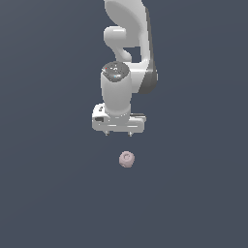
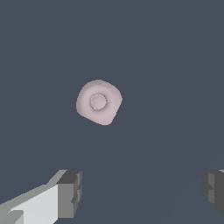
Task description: Pick up the object and move it to a goal position.
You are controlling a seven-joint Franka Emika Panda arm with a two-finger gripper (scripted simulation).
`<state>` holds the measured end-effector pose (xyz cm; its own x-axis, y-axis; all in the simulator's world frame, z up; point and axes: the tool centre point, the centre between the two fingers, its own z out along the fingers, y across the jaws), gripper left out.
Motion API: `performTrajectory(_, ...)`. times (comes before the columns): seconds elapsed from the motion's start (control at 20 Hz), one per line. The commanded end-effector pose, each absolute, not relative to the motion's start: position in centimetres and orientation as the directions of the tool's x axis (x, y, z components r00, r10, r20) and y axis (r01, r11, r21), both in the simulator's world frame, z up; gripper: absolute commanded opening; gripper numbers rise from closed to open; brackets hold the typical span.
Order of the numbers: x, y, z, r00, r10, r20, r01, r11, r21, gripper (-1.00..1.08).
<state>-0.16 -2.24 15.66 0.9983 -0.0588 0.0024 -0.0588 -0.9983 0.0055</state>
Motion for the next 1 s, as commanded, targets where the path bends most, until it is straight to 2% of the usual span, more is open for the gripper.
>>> performTrajectory(0.0,-0.2,-2.2,15.7,0.998,-0.059,0.002,-0.059,-0.998,0.006,1.00)
performTrajectory(0.45,1.1,0.6,16.7,0.999,0.003,0.035,0.002,-1.000,0.017,1.00)
performTrajectory(0.95,1.6,0.6,16.0,0.998,-0.049,0.031,-0.049,-0.999,0.012,1.00)
